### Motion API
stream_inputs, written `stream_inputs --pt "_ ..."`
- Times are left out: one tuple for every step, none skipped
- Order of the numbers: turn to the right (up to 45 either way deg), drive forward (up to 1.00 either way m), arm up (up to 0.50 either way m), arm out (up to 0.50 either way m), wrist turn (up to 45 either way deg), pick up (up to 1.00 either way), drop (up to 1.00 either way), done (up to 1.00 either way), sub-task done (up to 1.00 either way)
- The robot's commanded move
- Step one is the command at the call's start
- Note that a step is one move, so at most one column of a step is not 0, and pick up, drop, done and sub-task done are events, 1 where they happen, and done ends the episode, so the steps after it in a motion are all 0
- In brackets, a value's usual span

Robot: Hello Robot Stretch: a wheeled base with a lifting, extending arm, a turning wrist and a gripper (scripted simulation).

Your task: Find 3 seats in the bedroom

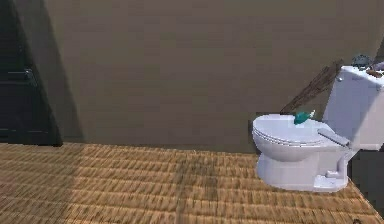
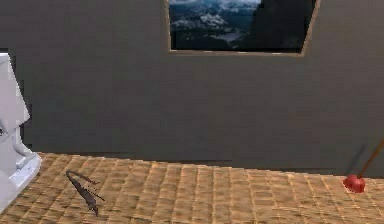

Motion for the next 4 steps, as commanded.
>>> stream_inputs --pt "0.0 0.2 0.0 0.0 0.0 0.0 0.0 0.0 0.0" --pt "-45.0 0.0 0.0 0.0 0.0 0.0 0.0 0.0 0.0" --pt "-18.0 0.0 0.0 0.0 0.0 0.0 0.0 0.0 0.0" --pt "0.0 1.0 0.0 0.0 0.0 0.0 0.0 0.0 0.0"
